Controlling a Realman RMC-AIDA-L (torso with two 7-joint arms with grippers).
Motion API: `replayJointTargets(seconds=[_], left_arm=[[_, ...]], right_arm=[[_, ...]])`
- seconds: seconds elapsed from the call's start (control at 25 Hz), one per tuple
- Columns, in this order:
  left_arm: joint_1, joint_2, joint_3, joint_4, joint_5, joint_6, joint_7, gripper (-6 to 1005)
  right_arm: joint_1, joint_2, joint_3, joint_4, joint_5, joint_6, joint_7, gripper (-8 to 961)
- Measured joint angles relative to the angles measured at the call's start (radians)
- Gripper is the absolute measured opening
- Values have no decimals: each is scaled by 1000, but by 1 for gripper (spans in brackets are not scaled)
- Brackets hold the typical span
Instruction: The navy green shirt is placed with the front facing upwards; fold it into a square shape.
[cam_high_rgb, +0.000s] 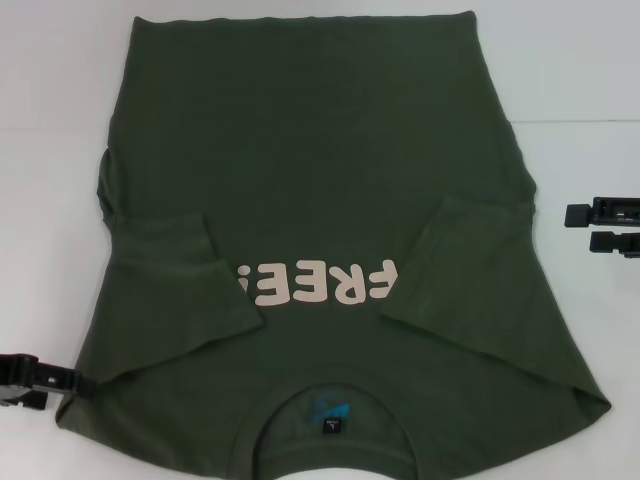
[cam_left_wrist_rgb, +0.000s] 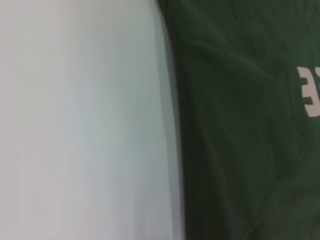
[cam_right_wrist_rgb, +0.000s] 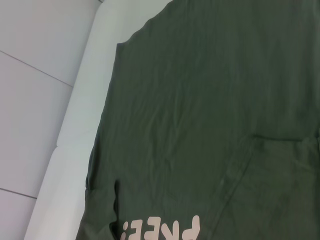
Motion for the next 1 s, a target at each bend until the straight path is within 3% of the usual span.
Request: replayJointTargets(seconds=[1.0], left_arm=[[-10,-12,21,-9,1,-13,1,889]], right_arm=[[3,3,0,0,0,-8,-2,844]])
